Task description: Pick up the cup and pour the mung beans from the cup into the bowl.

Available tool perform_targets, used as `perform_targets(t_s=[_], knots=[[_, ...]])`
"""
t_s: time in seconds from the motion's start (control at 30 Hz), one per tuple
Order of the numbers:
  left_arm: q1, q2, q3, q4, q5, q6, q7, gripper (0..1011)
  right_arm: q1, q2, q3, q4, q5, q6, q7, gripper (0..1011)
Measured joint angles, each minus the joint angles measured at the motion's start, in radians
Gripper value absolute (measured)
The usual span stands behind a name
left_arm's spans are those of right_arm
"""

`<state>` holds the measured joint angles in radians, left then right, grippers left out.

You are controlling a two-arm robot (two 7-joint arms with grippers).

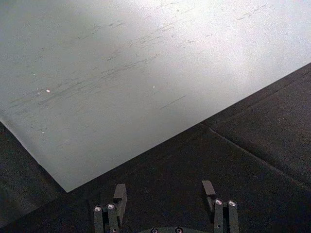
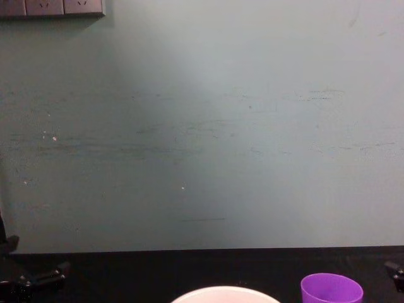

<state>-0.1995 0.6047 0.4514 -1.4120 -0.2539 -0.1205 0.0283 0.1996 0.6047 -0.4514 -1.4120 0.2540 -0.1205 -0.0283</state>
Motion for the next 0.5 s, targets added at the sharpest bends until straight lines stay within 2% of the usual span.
perform_targets(t_s=[0.37,0.5], knots=[[0.000,0.000,0.000,0.000,0.000,0.000,0.000,1003,0.000,0.000,0.000,0.000,0.000,0.000,0.000,1002],[0.000,0.000,0.000,0.000,0.000,0.000,0.000,1003,-0.015,0.010,0.024,-0.020,0.018,-0.007,0.023,1002]])
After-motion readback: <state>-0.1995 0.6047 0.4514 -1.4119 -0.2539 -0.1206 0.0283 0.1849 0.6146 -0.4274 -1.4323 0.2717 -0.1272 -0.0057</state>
